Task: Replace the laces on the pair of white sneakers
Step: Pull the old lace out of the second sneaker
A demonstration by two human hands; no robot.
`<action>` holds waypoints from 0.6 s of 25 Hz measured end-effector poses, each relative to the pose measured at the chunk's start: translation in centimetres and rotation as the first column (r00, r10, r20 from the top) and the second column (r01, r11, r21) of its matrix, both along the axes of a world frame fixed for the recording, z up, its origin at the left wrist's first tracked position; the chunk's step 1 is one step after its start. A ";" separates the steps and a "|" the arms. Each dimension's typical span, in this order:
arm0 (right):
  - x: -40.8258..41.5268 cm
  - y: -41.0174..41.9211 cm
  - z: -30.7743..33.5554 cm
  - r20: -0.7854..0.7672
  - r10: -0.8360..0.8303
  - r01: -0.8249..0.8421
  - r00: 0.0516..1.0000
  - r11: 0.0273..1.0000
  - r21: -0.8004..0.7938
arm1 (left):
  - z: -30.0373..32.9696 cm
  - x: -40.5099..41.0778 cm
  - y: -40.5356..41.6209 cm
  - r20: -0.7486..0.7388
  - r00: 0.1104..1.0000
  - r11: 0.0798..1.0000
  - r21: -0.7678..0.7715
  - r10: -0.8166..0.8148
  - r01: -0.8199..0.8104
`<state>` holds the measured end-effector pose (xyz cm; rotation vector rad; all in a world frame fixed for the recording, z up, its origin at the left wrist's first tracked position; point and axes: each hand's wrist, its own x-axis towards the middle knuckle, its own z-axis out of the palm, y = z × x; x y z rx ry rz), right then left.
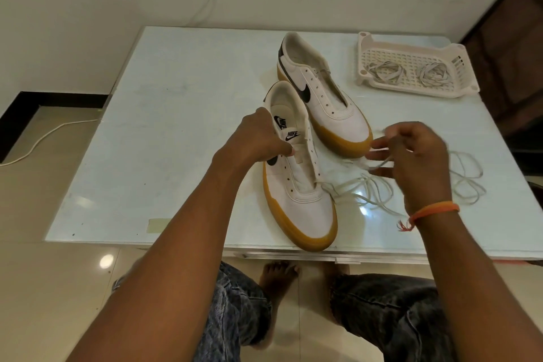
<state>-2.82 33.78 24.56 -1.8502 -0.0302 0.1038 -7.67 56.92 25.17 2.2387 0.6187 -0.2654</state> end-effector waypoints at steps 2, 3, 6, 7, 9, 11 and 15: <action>-0.2 0.5 1.3 -0.198 -0.114 0.159 0.973 0.960 0.230 | 0.0 0.1 -0.5 -0.001 1.000 0.999 0.038 -0.013 0.013; -0.6 1.2 1.9 -0.242 -0.064 0.134 0.968 0.949 0.285 | 0.0 0.1 -0.7 0.003 1.000 0.999 0.043 -0.016 0.015; -2.5 4.4 3.4 -0.211 0.349 -0.232 0.913 0.870 0.434 | -0.1 0.4 -0.6 -0.018 1.000 0.998 0.052 -0.022 0.023; -3.0 5.2 3.5 -0.173 0.465 -0.374 0.868 0.842 0.389 | 0.0 0.5 -0.4 -0.022 0.999 0.999 0.028 -0.026 0.027; -3.3 5.7 3.2 -0.086 0.502 -0.492 0.861 0.863 0.112 | 0.0 0.4 0.3 0.040 0.999 0.994 -0.100 -0.035 0.038; -2.2 4.4 2.6 0.020 0.328 -0.323 0.944 0.937 -0.135 | 0.4 0.2 0.8 0.123 0.992 0.965 -0.262 0.040 -0.006; 0.1 -0.5 0.6 -0.225 0.349 -0.411 0.910 0.680 -0.607 | 0.4 0.7 0.7 0.315 0.912 0.955 -0.219 0.262 -0.199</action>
